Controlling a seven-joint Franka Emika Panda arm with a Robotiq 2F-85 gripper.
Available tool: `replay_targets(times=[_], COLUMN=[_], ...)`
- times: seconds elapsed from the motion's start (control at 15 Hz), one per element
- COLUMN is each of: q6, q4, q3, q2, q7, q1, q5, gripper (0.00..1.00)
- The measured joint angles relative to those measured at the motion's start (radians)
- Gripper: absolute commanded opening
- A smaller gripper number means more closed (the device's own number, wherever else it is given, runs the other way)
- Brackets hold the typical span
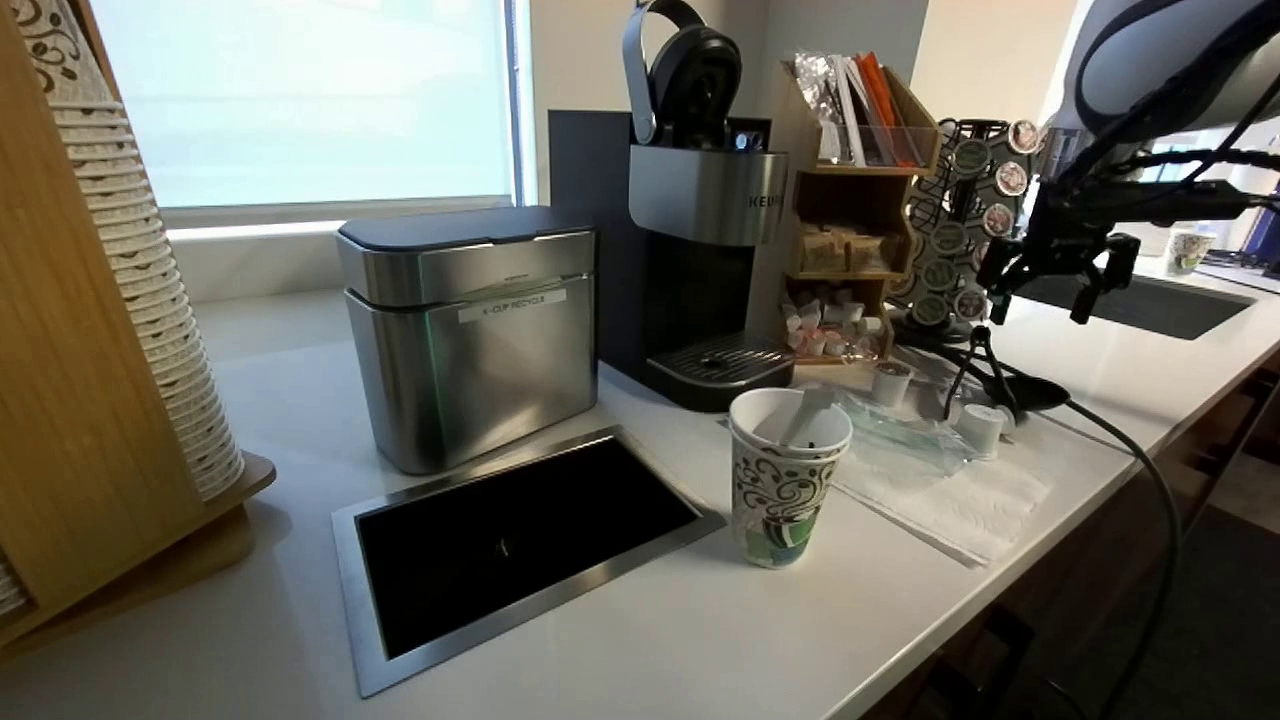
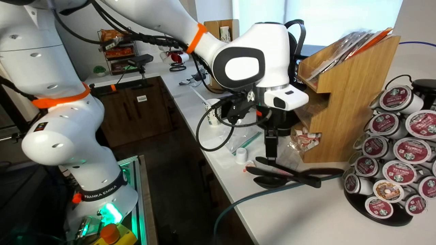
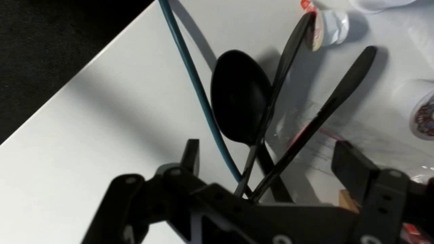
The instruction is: Put the black object on the counter
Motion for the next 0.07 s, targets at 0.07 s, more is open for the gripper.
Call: replay_targets(times=[0.07], q6=[-0.005], q4=[-0.016], q3=[0.013], q2=[-0.038], q7=[-0.006], q1=[0.004], q5=[0.000], gripper=[1.00])
